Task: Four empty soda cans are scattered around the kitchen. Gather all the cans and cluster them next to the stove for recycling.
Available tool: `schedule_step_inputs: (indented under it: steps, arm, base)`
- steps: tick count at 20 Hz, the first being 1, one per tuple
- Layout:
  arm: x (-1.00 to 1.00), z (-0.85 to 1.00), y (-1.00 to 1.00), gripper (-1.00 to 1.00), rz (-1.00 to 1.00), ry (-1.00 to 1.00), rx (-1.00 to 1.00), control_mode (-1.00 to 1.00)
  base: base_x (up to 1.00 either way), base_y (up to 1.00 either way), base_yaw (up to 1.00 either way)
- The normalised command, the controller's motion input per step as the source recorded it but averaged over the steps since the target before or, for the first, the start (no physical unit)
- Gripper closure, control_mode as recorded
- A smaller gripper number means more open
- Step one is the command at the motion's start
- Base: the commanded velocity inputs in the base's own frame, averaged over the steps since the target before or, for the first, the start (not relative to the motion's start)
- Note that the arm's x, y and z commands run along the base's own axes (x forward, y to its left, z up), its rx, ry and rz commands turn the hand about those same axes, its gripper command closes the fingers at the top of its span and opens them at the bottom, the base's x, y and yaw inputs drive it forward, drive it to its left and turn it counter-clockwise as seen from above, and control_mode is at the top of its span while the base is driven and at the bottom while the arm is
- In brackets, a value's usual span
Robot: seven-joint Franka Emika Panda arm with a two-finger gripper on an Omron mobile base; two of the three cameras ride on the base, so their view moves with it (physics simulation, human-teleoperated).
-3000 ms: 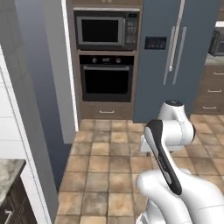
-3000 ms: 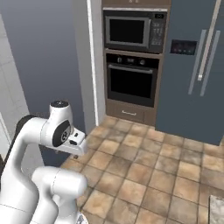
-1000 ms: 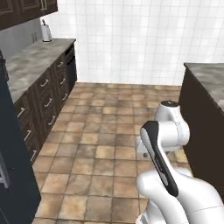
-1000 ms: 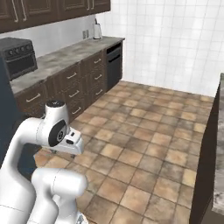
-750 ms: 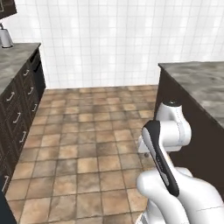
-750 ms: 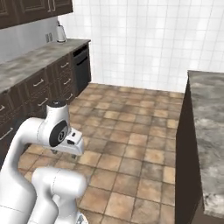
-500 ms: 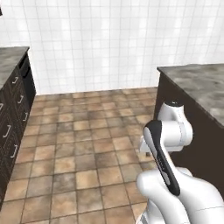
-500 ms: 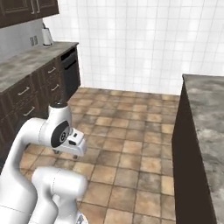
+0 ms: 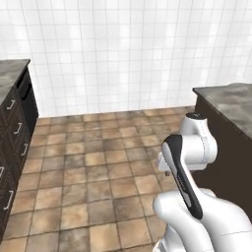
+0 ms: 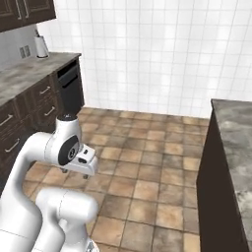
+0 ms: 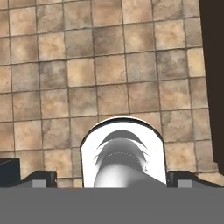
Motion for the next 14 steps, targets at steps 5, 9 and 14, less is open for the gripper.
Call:
schedule_step_inputs:
  steps: [5, 9, 14]
  arm:
    - [0.0, 0.0, 0.0, -1.0, 0.0, 0.0, 0.0, 1.0]
    - [0.0, 0.0, 0.0, -1.0, 0.0, 0.0, 0.0, 1.0]
    - [0.0, 0.0, 0.0, -1.0, 0.0, 0.0, 0.0, 1.0]
  base:
    - [1.0, 0.22, -0.01]
    - [1.0, 0.38, -0.15]
    - [1.0, 0.17, -0.16]
